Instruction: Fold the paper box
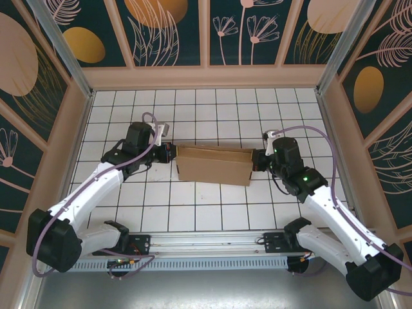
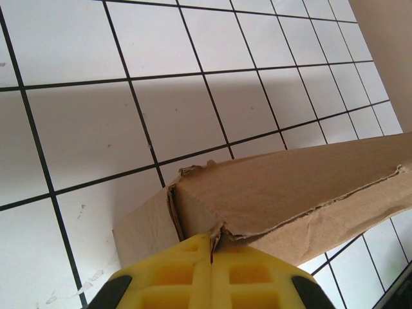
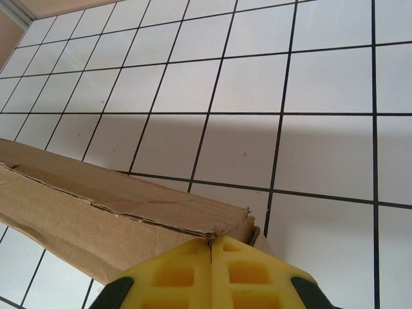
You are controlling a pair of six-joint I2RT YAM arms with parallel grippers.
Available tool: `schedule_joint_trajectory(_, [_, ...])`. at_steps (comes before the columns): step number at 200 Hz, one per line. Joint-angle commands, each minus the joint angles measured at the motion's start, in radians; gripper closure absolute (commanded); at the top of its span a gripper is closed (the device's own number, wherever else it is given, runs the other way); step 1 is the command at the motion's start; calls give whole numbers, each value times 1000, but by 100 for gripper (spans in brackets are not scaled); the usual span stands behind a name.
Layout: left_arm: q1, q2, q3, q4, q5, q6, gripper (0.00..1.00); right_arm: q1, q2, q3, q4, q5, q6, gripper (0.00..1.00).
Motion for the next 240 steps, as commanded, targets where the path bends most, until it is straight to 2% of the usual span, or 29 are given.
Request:
schedule_joint_trajectory(1, [-7,10,-57,-72,-19,-22,100,12,-13,-24,44,6,9,100])
schedule_joint_trajectory(39, [-7,3,-85,-45,-3,-34,100,12,-23,-73,78,-25,81,100])
schedule_joint_trajectory(90, [-6,-9,-96,-28,-4,-41,100,14,-100,-169,82,48,162,100])
schedule_joint_trajectory(109, [-7,-14,-110,-19,-4,-42,100,16,-136,-223,97,29,187,100])
schedule_joint_trajectory(135, [-16,-19,-129,-4,-12,-46,100,29,-138,-219,98,-24,193,83])
schedule_joint_trajectory(183, [-73,-6,-89,-19,-73,-24,100,27,-166,-47,62,-135,115,55])
schedule_joint_trajectory(208, [-88,7,-73,-33,-99,-11,100,22,-174,1,18,-128,82,50])
schedule_joint_trajectory(240, [-95,16,-72,-36,-106,-11,100,-22,-174,-2,27,-100,126,52])
